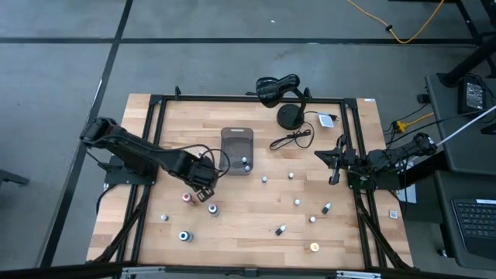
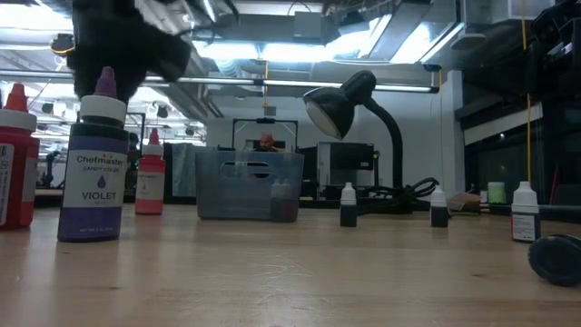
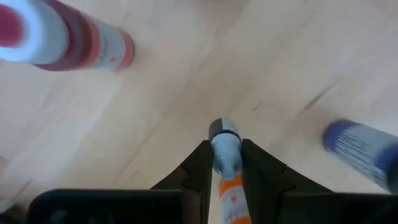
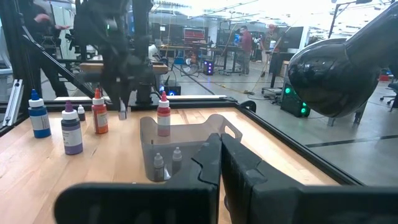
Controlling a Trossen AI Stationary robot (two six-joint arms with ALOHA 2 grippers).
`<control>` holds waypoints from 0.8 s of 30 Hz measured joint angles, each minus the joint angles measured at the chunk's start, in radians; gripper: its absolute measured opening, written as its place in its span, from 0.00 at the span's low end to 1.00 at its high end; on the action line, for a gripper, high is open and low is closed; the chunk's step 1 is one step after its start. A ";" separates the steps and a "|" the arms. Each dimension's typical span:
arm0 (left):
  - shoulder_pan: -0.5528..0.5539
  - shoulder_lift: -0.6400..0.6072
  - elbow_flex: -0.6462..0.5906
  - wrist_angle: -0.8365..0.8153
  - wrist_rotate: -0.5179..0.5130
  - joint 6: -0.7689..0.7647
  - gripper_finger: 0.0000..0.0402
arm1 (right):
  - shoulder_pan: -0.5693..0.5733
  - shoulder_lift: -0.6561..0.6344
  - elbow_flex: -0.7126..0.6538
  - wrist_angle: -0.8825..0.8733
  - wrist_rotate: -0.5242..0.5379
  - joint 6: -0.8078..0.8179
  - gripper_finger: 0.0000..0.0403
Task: Pick & Place food coloring
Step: Put the small pink food coloring bottle into the gray transparent bin
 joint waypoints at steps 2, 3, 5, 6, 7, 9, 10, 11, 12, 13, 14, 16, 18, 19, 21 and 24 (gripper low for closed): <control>0.000 -0.030 0.009 -0.018 0.000 0.009 0.16 | 0.000 0.000 0.000 0.000 0.000 0.000 0.04; -0.001 -0.048 0.009 -0.025 0.000 0.013 0.16 | 0.000 0.000 0.000 0.000 0.000 0.000 0.04; -0.002 -0.082 0.009 -0.044 0.002 0.019 0.15 | 0.000 0.000 0.000 0.000 0.000 0.000 0.04; -0.002 -0.098 0.009 -0.057 0.005 0.019 0.15 | 0.000 0.000 0.000 0.000 0.000 0.000 0.04; -0.002 -0.112 0.009 -0.074 0.005 0.021 0.15 | 0.000 0.000 0.000 0.000 0.000 0.000 0.04; -0.002 -0.143 0.009 -0.106 0.004 0.035 0.15 | 0.000 0.000 0.000 0.000 0.000 0.000 0.04; -0.002 -0.158 0.009 -0.119 0.002 0.042 0.15 | 0.000 0.000 0.000 0.000 0.000 0.000 0.04; -0.002 -0.170 0.009 -0.134 0.000 0.048 0.15 | 0.000 0.000 0.000 0.000 0.000 0.000 0.04; -0.002 -0.185 0.006 -0.141 0.000 0.053 0.15 | 0.000 0.000 0.000 0.000 0.000 0.000 0.04; -0.002 -0.200 0.000 -0.144 0.000 0.054 0.15 | 0.000 0.000 0.000 0.000 0.000 0.000 0.04; -0.002 -0.216 -0.006 -0.147 -0.001 0.054 0.16 | 0.000 0.000 0.000 0.000 0.000 0.000 0.04; -0.002 -0.246 -0.018 -0.149 -0.003 0.054 0.16 | 0.000 0.000 0.000 0.000 0.000 0.000 0.04; -0.002 -0.274 -0.031 -0.146 -0.003 0.057 0.16 | 0.000 0.000 0.000 0.000 0.000 0.000 0.04; -0.002 -0.289 -0.037 -0.149 -0.003 0.060 0.15 | 0.000 0.000 0.000 0.000 0.000 0.000 0.04; -0.002 -0.312 -0.046 -0.148 -0.003 0.065 0.15 | 0.000 0.000 0.000 0.000 0.000 0.000 0.04; -0.002 -0.338 -0.059 -0.149 -0.003 0.073 0.15 | 0.000 0.000 0.000 0.000 0.000 0.000 0.04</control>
